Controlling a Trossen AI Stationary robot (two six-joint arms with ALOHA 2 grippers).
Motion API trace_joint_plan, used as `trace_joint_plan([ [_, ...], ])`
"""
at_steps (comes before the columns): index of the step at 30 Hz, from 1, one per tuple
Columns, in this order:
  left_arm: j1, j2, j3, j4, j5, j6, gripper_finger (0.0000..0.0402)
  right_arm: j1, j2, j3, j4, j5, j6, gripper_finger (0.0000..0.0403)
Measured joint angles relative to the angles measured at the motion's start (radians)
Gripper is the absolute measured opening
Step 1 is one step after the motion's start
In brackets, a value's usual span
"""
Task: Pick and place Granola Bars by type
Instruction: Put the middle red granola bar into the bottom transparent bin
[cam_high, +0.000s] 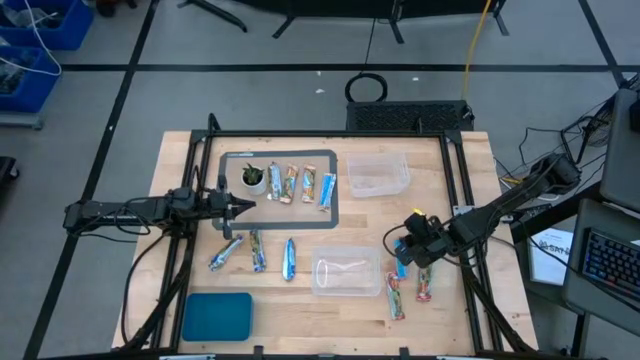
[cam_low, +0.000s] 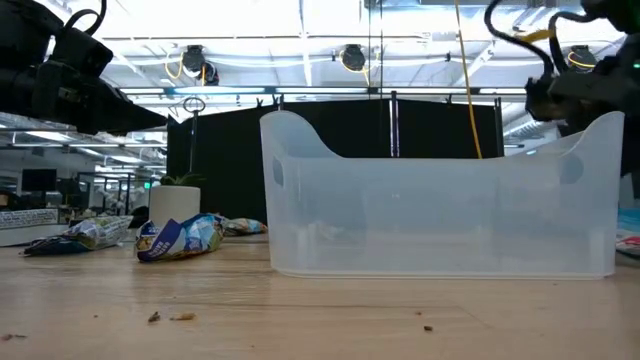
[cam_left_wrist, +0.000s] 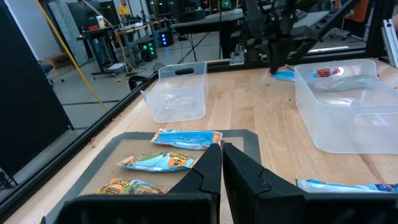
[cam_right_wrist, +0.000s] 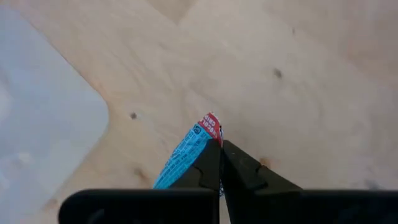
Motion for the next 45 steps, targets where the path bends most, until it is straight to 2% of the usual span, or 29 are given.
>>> trace_joint_plan([
  [14, 0.0, 0.0, 0.0, 0.001, 0.0, -0.002, 0.0024, 0.0, -0.144, 0.0, 0.07, 0.229, -0.279, 0.0],
  [23, 0.0, 0.0, 0.0, 0.001, 0.0, -0.002, 0.0024, 0.0, -0.2, 0.0, 0.094, 0.307, -0.411, 0.0],
  [28, 0.0, 0.0, 0.0, 0.003, 0.0, -0.002, 0.0024, 0.0, -0.203, 0.0, 0.127, 0.357, -0.542, 0.0],
  [33, 0.0, 0.0, -0.002, 0.023, 0.0, -0.002, 0.0024, 0.0, -0.203, 0.0, 0.161, 0.361, -0.647, 0.0],
  [45, 0.0, 0.0, -0.002, 0.05, 0.0, -0.002, 0.0024, 0.0, -0.203, 0.0, 0.163, 0.384, -0.716, 0.0],
])
